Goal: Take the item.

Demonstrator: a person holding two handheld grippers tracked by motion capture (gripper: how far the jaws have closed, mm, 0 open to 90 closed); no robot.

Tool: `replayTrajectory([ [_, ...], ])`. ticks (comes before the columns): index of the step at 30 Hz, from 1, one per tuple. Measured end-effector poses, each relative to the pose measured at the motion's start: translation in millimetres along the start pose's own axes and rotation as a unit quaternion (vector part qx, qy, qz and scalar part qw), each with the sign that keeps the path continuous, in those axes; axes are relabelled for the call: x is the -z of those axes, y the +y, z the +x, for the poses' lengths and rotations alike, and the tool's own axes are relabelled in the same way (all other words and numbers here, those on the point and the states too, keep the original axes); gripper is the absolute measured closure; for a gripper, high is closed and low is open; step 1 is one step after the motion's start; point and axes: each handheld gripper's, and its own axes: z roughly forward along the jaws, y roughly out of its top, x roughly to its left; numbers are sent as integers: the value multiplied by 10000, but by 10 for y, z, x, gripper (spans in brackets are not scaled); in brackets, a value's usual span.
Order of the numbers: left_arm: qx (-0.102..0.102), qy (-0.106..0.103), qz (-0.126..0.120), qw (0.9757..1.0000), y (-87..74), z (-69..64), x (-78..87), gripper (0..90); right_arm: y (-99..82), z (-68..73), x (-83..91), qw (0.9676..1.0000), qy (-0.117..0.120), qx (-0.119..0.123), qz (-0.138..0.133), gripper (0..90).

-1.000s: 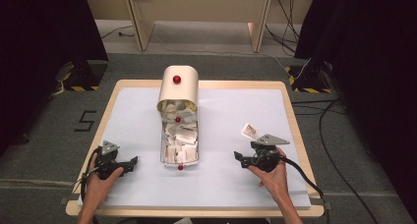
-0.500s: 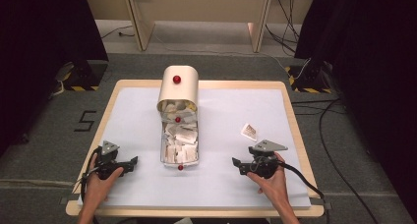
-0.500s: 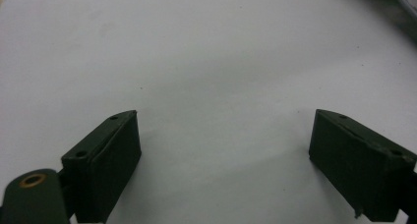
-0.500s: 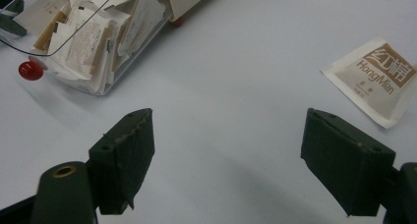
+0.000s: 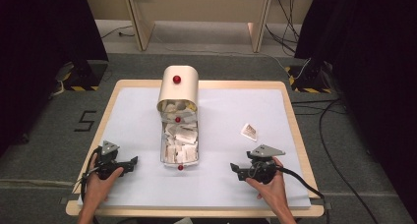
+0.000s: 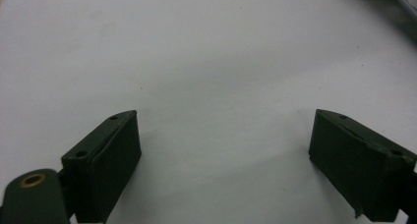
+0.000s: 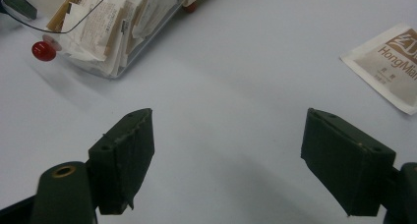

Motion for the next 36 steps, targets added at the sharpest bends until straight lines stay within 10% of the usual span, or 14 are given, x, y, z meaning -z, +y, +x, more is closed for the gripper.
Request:
replayTrajectory([
  [36,1,0,-2,10000,0,0,0,113,-274,272,1,9986,188,274,416,215],
])
